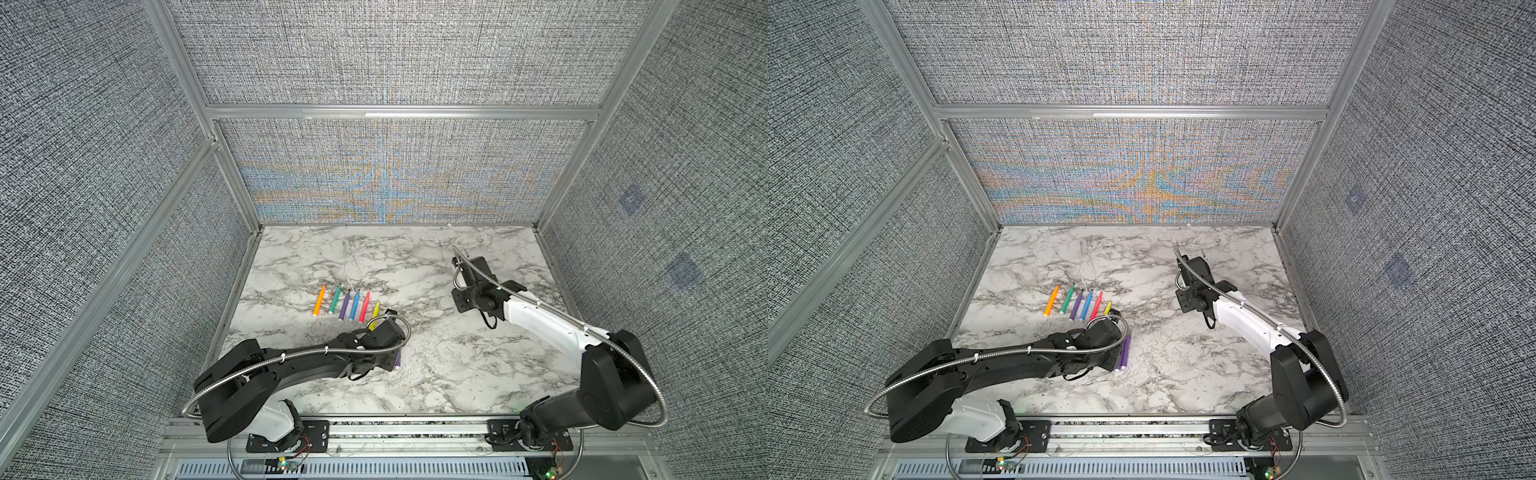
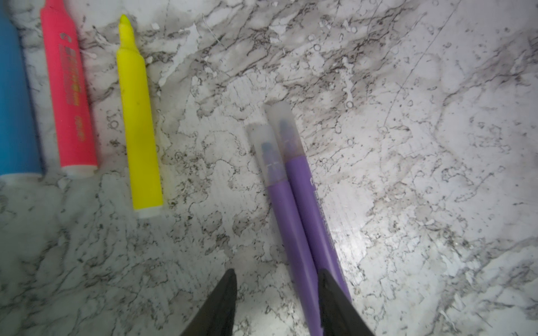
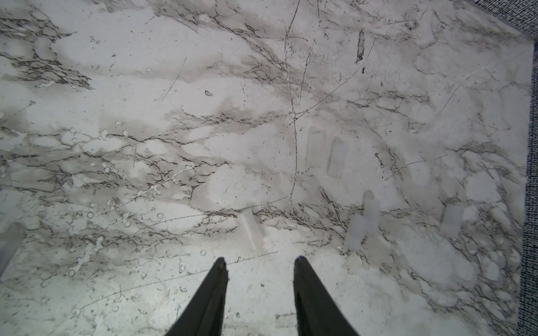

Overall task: Remove pen caps from pens
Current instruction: Pick up the pen from the center of the table.

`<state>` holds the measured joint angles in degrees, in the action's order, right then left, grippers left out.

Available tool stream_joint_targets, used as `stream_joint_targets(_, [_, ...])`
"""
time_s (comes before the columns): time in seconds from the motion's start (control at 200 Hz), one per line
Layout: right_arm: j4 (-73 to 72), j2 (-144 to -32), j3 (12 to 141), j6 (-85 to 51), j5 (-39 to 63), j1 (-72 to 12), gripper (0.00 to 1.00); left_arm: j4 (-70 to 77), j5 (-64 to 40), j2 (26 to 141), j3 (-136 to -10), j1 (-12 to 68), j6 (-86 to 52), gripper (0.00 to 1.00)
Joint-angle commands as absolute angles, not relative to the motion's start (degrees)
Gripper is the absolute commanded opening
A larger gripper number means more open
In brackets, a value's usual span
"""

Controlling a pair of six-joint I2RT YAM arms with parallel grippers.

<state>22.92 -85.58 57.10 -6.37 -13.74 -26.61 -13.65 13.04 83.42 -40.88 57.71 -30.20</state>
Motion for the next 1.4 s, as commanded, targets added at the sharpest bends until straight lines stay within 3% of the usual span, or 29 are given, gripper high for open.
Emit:
stream_joint_targets(0.0, [21.49,-86.72,57.41,-7.03,-14.4,-26.64,0.41,-13.88,13.36,84.09,-41.28,57.66,-30.67,0.46])
stream_joint_targets(0.53, [21.94,-89.47,58.27,-7.38,-16.94,-26.72,0.41,-14.36,12.34,92.06,-44.81,57.66,-30.28,0.45])
stream_joint_targets(0.71, [21.85,-89.25,58.22,-7.71,-17.93,-26.73,0.41,-16.6,12.85,94.83,-45.97,57.66,-30.85,0.37])
stream_joint_targets(1.02, [19.71,-86.19,56.37,-8.04,-18.81,-26.72,0.41,-16.09,13.18,96.22,-44.09,57.66,-32.08,0.12])
stream_joint_targets(1.165, [18.35,-85.62,54.96,-8.85,-18.82,-26.74,0.4,-14.52,14.04,94.74,-42.44,57.66,-32.25,0.08])
stream_joint_targets(1.26, [13.55,-82.56,51.67,-10.89,-16.53,-27.37,0.41,-13.28,16.13,91.68,-40.83,57.66,-32.78,0.07])
stream_joint_targets(1.395, [-6.41,-72.88,35.59,-15.56,-6.11,-33.14,0.41,-6.23,18.87,83.88,-36.31,57.74,-32.17,0.08])
